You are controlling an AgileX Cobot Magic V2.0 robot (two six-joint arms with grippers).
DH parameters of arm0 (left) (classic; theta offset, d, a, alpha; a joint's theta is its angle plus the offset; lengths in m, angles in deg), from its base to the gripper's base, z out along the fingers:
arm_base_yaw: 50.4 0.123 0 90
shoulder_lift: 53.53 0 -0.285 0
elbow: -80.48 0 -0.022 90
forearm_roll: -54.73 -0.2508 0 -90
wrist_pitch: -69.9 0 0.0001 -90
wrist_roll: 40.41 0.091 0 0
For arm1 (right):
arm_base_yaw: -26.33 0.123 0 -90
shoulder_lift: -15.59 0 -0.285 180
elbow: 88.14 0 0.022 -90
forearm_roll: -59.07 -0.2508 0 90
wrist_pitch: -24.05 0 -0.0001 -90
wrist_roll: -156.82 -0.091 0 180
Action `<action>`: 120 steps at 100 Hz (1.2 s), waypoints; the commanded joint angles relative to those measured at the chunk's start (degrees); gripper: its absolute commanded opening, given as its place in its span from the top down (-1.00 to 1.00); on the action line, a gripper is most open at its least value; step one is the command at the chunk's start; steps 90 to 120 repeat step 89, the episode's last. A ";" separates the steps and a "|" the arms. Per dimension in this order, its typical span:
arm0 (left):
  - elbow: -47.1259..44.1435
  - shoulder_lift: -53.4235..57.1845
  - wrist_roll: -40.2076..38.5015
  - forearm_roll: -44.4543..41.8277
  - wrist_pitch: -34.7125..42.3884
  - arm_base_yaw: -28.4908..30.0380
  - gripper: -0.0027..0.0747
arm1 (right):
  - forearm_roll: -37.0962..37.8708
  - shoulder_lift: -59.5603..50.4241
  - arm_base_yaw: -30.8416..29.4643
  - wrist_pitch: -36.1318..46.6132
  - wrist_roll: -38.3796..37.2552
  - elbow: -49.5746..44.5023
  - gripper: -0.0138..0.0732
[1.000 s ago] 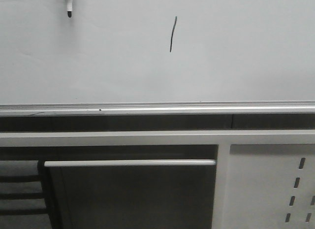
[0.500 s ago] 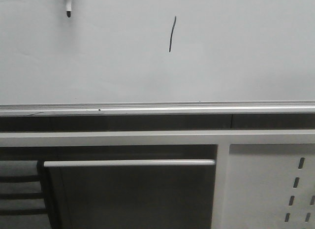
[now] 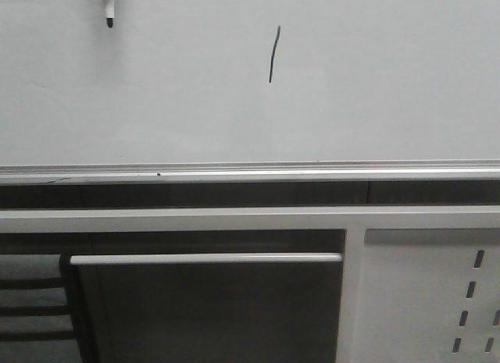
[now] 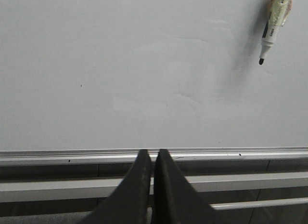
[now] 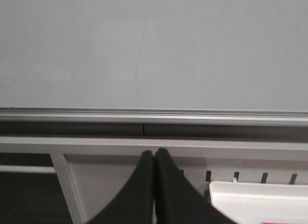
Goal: Write number 1 on whiteboard
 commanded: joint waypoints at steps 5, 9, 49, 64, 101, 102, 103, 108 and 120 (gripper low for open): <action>-2.37 1.34 -0.64 0.44 4.30 0.07 0.98 | 1.26 -0.90 -0.37 6.43 -0.92 -1.61 0.83; -2.37 1.34 -0.64 0.44 4.30 0.07 0.98 | 1.71 -0.90 -0.37 6.44 -0.92 -1.61 0.83; -2.37 1.34 -0.64 0.44 4.30 0.07 0.98 | 1.98 -0.90 -0.37 5.72 -0.92 -1.51 0.83; -2.37 1.34 -0.64 0.44 4.30 0.07 0.98 | 1.98 -0.90 -0.37 5.72 -0.92 -1.51 0.83; -2.37 1.34 -0.64 0.44 4.30 0.07 0.98 | 1.98 -0.90 -0.37 5.72 -0.92 -1.51 0.83; -2.37 1.34 -0.64 0.44 4.30 0.07 0.98 | 1.98 -0.90 -0.37 5.72 -0.92 -1.51 0.83; -2.37 1.34 -0.64 0.44 4.30 0.07 0.98 | 1.98 -0.90 -0.37 5.72 -0.92 -1.51 0.83; -2.37 1.34 -0.64 0.44 4.30 0.07 0.98 | 1.98 -0.90 -0.37 5.72 -0.92 -1.51 0.83; -2.37 1.34 -0.64 0.44 4.30 0.07 0.98 | 1.98 -0.90 -0.37 5.72 -0.92 -1.51 0.83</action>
